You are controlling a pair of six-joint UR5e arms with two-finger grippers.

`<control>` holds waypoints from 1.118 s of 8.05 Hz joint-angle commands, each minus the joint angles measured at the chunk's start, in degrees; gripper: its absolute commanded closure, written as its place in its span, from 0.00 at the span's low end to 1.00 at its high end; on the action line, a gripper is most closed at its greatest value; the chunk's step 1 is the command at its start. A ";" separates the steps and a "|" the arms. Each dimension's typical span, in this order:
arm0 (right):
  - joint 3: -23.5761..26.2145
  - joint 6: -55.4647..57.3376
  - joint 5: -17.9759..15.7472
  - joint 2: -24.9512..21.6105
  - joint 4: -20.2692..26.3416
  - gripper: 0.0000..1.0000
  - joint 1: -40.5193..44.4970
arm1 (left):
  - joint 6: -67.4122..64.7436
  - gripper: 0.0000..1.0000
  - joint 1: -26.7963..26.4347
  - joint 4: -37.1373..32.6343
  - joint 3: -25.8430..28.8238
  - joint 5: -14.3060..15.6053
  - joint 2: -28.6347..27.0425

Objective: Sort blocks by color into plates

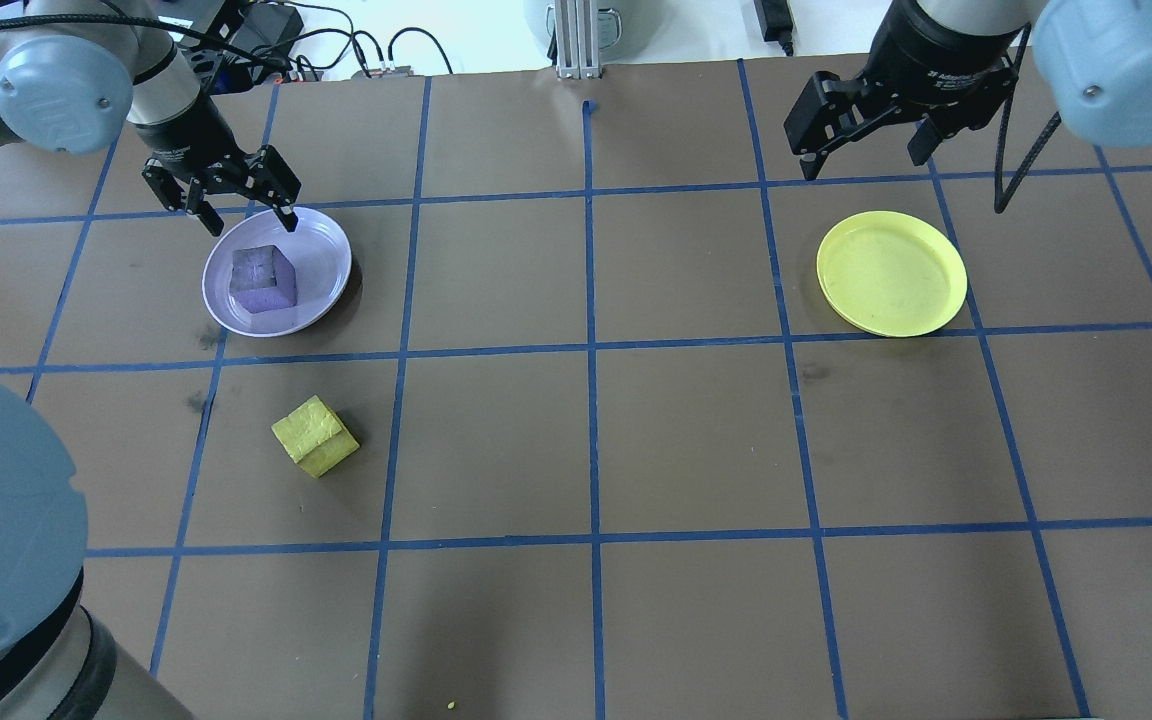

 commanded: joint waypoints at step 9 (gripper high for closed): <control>0.00 0.17 0.09 0.00 -0.62 0.00 0.09 | -26.02 0.00 2.38 12.16 -32.49 -0.95 13.70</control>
